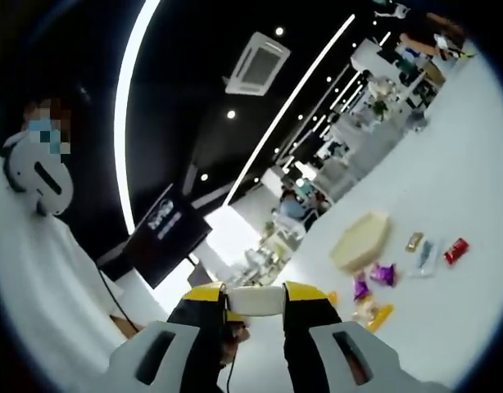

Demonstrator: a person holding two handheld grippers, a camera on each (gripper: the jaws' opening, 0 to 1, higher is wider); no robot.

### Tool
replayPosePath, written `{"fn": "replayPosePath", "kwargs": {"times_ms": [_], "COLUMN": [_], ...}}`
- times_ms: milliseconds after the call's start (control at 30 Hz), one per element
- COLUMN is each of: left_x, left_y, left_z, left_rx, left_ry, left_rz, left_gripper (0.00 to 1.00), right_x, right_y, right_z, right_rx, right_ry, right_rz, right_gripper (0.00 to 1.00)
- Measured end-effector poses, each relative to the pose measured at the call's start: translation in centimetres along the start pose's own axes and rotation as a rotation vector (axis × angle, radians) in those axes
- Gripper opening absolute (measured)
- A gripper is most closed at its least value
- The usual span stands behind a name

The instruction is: Place the target food into the container with the food tongs after gripping and lifting it, then release it inside without dropping or visibly crushing the food.

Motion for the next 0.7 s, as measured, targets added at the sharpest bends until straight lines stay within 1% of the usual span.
{"fn": "replayPosePath", "kwargs": {"times_ms": [133,200,233,400,533,700], "left_x": [-0.4,-0.5,-0.5,-0.4,-0.2,0.2], "left_y": [0.2,0.2,0.1,-0.2,-0.6,-1.1], "left_z": [-0.2,-0.3,-0.3,-0.4,-0.4,-1.0], "left_rx": [-0.006,-0.008,-0.008,-0.005,0.005,0.003], "left_ry": [-0.011,-0.014,-0.017,-0.024,-0.018,0.008], "left_rz": [-0.009,-0.013,-0.029,-0.053,-0.047,-0.024], "left_gripper": [0.00,0.00,0.00,0.00,0.00,0.00], "right_x": [-0.4,-0.5,-0.7,-0.7,-0.7,-0.7], "right_y": [0.5,0.5,0.6,1.0,1.5,2.2], "right_z": [0.2,0.3,0.4,0.5,0.5,0.8], "right_rx": [0.014,0.021,0.023,0.031,0.037,0.078], "right_ry": [0.000,-0.017,-0.018,-0.013,-0.026,-0.029], "right_rz": [0.024,0.028,0.031,0.025,0.046,0.066], "right_gripper": [0.27,0.27,0.27,0.28,0.27,0.27]}}
Point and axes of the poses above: the point that each gripper's makers call its tool centre point, and the gripper's own axes: y roughly forward along the fingers, z roughly to its left, x roughly out of its top, the point moved 6 cm from there along -y, roughly backward along the fingers, and after that the axes turned 10 degrees about z, right-handed, at the moved point
